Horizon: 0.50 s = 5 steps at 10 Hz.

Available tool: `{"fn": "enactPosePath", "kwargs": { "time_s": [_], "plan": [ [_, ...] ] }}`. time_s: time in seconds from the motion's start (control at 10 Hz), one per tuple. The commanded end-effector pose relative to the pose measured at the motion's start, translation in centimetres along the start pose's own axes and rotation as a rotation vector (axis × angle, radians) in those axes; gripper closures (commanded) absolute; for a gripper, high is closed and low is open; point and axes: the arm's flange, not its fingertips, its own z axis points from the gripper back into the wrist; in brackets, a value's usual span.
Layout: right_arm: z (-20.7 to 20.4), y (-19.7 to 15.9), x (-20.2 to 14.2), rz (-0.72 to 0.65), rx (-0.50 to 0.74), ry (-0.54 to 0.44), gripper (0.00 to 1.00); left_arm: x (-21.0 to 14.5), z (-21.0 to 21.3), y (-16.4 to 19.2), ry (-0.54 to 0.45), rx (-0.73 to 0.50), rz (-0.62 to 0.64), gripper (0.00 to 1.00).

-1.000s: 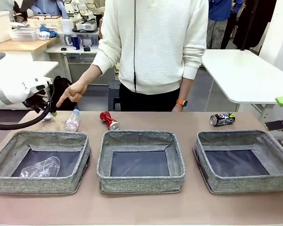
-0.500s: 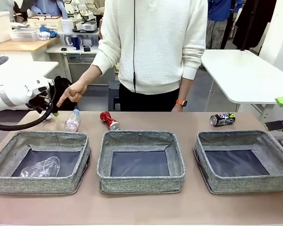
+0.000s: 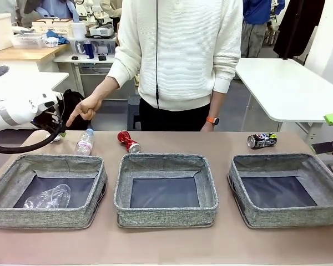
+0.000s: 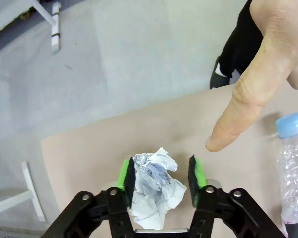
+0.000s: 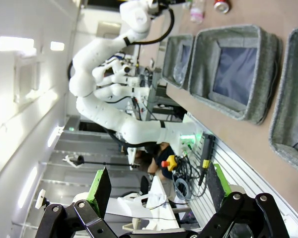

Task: Sort the waste into the appropriate baskets.
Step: Pick up the waste item pointed out by the person.

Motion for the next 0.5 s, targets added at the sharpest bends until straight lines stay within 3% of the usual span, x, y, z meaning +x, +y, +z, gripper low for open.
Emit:
{"fn": "enactPosePath", "kwargs": {
  "time_s": [0.0, 0.4],
  "plan": [
    [-0.03, 0.17, 0.41, 0.015, 0.006, -0.022, 0.00, -0.32, 0.35, 0.11, -0.005, -0.001, 0.006, 1.00],
    [-0.03, 0.17, 0.41, 0.015, 0.006, -0.022, 0.00, -0.37, 0.38, 0.32, 0.004, 0.001, 0.022, 1.00]
  ]
}}
